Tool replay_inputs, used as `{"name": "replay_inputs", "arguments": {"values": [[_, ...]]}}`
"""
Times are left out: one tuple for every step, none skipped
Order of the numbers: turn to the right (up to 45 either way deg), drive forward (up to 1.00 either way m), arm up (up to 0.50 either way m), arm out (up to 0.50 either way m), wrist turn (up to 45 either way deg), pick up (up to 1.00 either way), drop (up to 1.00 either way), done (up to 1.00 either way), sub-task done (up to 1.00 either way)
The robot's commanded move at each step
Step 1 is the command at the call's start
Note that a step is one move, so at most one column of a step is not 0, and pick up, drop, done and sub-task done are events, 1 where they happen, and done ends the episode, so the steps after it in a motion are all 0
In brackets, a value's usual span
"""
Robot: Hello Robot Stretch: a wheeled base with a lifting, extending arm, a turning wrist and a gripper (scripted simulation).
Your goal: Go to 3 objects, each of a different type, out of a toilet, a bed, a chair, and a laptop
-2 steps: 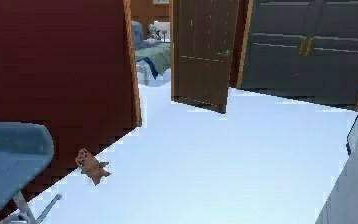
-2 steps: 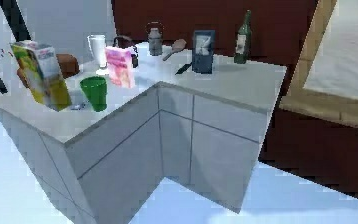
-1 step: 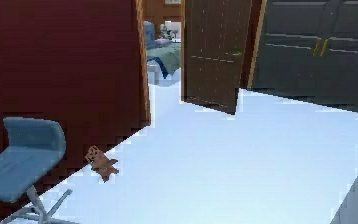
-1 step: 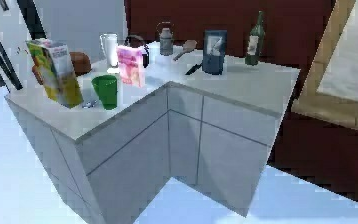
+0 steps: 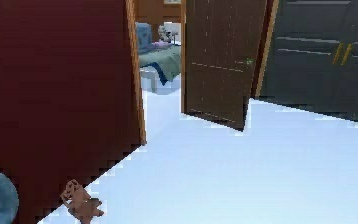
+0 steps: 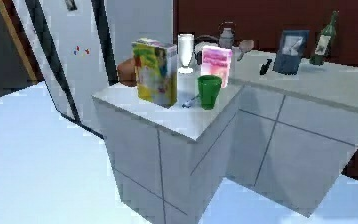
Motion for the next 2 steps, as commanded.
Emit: {"name": "replay_inputs", "arguments": {"values": [[12.0, 0.00, 0.00, 0.00, 0.0, 0.00, 0.00, 0.00, 0.00], [0.0, 1.00, 0.00, 0.00, 0.0, 0.00, 0.00, 0.00, 0.00]]}}
